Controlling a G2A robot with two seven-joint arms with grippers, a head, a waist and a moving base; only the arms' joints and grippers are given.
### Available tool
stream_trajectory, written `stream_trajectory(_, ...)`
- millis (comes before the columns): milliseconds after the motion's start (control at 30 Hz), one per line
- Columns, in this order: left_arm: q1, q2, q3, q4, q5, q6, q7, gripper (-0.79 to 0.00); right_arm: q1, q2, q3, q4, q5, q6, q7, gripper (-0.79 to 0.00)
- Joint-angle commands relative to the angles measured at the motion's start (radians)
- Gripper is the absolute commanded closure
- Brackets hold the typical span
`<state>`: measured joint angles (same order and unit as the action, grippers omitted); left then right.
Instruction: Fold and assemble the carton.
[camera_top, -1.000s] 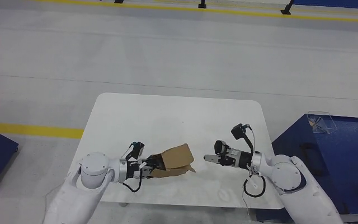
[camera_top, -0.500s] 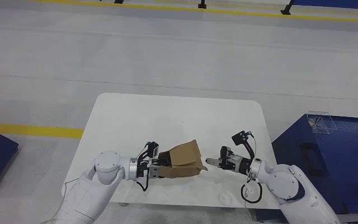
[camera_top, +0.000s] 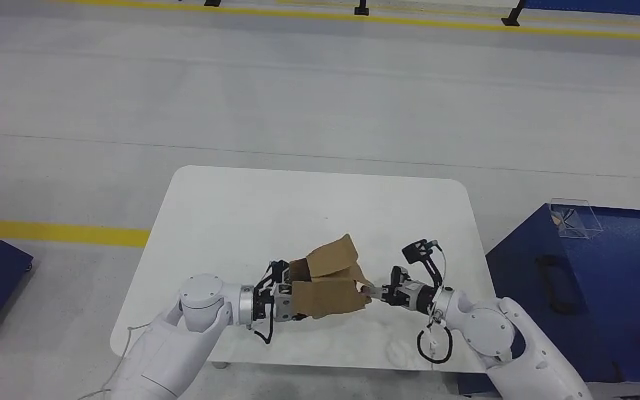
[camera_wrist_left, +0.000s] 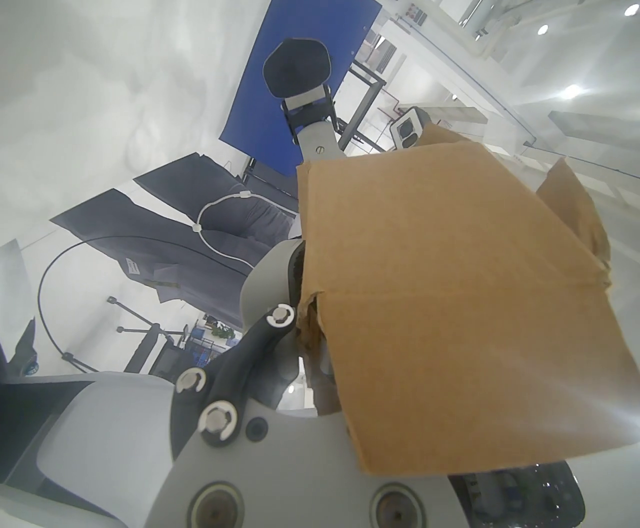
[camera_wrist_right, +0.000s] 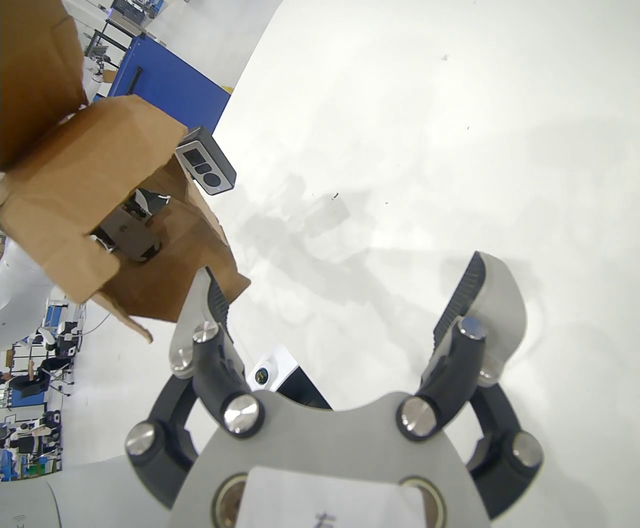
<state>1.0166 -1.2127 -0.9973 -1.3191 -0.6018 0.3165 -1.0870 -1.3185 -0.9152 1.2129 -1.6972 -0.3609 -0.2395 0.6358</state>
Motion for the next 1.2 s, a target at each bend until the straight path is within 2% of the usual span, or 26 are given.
stream_trajectory(0, -0.003, -0.001, 0.006, 0.003, -0.002, -0.007, 0.0, 0.0, 0.008, -0.004, -0.018, 0.007, -0.007, 0.001, 0.007, -0.785)
stream_trajectory(233, -0.007, -0.003, 0.006, 0.014, -0.023, -0.031, -0.003, 0.0, 0.042, -0.026, -0.114, 0.038, -0.006, -0.012, 0.029, -0.785)
stream_trajectory(367, -0.009, -0.003, 0.008, 0.018, -0.024, -0.038, -0.005, 0.0, 0.07, -0.035, -0.133, 0.063, 0.009, -0.018, 0.021, -0.785)
stream_trajectory(700, -0.017, -0.001, 0.005, 0.035, -0.032, -0.047, -0.011, 0.0, 0.074, -0.039, -0.12, 0.075, 0.062, -0.051, 0.058, -0.785)
stream_trajectory(767, -0.02, -0.001, 0.003, 0.039, -0.025, -0.056, 0.001, 0.0, 0.083, -0.042, -0.121, 0.097, 0.131, -0.078, 0.074, -0.785)
stream_trajectory(1000, -0.026, 0.0, 0.001, 0.058, -0.027, -0.054, 0.007, 0.0, 0.07, -0.034, -0.056, 0.099, 0.16, -0.114, 0.059, -0.785)
stream_trajectory(1167, -0.032, -0.002, 0.007, 0.07, -0.031, -0.056, 0.018, 0.0, 0.031, -0.025, -0.015, 0.046, 0.139, -0.122, 0.064, -0.785)
